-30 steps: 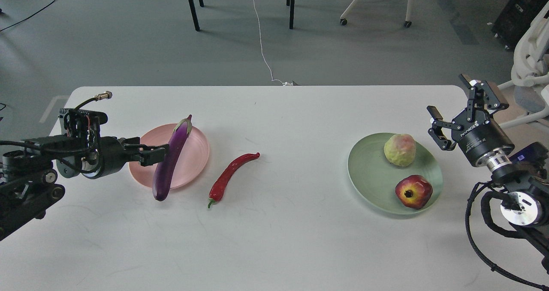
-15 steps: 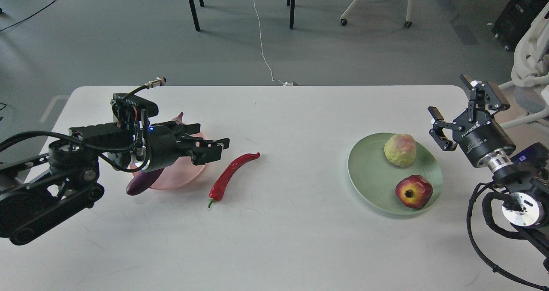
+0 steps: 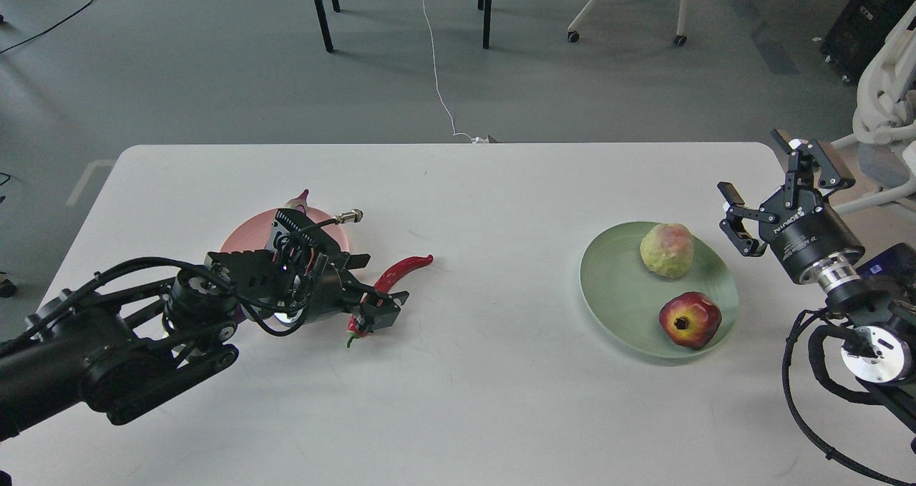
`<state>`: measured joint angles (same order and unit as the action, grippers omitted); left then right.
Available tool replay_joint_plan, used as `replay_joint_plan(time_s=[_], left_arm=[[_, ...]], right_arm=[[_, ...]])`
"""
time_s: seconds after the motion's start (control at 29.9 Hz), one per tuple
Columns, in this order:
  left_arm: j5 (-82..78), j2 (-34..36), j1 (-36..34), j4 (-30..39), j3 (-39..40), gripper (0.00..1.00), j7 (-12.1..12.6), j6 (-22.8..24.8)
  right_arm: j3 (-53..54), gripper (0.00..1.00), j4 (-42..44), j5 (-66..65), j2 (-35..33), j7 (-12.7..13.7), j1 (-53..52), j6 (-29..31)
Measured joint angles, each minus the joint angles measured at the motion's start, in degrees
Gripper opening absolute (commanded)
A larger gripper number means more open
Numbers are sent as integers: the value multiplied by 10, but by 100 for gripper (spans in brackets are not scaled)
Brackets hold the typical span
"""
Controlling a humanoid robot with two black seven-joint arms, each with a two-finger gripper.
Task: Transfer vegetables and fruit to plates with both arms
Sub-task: 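Grasp the red chili pepper with the left gripper, then move the chili pepper onto the pink plate and release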
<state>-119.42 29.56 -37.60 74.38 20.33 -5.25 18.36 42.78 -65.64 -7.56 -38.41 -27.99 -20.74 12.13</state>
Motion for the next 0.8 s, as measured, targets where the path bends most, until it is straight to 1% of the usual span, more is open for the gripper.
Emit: replay_joint_plan(time_s=[0.27, 0.3, 0.33, 0.4, 0.43, 0.5, 0.57, 0.7, 0.8], left_arm=[[5, -9, 4, -9, -6, 61, -1, 1], [5, -9, 4, -12, -6, 56, -1, 1], [5, -9, 4, -15, -6, 47, -1, 1], [5, -10, 4, -20, -6, 24, -1, 1], [5, -11, 4, -22, -6, 21, 0, 1], [5, -12, 4, -24, -6, 18, 3, 1], [5, -12, 4, -25, -7, 14, 6, 1], [7, -13, 4, -21, -5, 12, 9, 1], [32, -7, 1, -3, 0, 11, 14, 1]], right_arm=[[0, 99, 0, 0, 0, 0, 0, 0], [0, 99, 0, 0, 0, 0, 0, 0], [1, 99, 1, 0, 0, 0, 0, 0], [1, 99, 1, 0, 0, 0, 0, 0], [1, 99, 1, 0, 0, 0, 0, 0], [1, 99, 1, 0, 0, 0, 1, 0], [1, 99, 0, 0, 0, 0, 1, 0], [1, 99, 0, 0, 0, 0, 2, 0], [1, 99, 0, 0, 0, 0, 2, 0]])
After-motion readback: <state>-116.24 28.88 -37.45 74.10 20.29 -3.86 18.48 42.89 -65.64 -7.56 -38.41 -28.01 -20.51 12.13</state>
